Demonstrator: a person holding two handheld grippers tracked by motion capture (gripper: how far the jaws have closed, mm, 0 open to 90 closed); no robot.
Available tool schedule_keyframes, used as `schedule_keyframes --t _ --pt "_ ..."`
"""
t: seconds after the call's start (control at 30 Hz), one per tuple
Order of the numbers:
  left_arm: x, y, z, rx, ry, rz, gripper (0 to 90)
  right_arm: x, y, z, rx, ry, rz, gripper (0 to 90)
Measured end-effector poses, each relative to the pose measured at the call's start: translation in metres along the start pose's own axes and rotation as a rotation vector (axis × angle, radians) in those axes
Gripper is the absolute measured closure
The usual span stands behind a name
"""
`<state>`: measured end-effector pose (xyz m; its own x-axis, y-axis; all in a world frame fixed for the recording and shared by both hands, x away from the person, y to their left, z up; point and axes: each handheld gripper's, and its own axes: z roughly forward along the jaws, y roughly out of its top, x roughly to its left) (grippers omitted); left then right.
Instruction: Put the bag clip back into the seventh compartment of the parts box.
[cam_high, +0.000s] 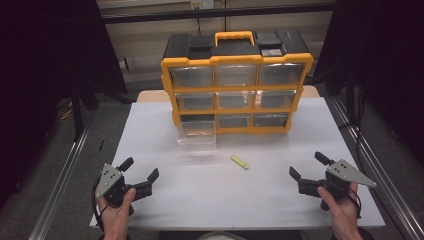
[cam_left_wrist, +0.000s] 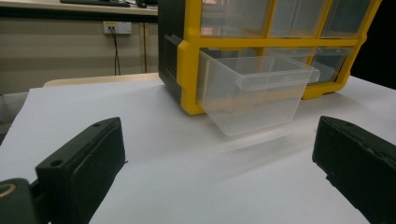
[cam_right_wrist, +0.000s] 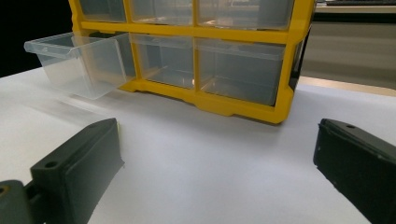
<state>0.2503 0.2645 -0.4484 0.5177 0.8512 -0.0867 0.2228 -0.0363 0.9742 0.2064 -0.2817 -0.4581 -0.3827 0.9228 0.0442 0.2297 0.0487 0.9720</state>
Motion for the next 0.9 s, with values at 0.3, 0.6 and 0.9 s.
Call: schedule_keyframes --t 0.3,0.6,0.9 --pt "-0.002 0.002 0.008 0.036 -0.017 0.036 2.5 -0.003 -0.001 0.003 0.008 0.013 0.006 0.0" --pt "-0.016 0.002 0.016 0.077 -0.081 0.07 3.4 0.001 0.0 0.004 0.006 0.037 -0.013 0.0" --pt "-0.04 0.007 0.033 0.12 -0.156 0.101 4.1 0.0 0.001 0.004 0.0 0.033 -0.003 0.1"
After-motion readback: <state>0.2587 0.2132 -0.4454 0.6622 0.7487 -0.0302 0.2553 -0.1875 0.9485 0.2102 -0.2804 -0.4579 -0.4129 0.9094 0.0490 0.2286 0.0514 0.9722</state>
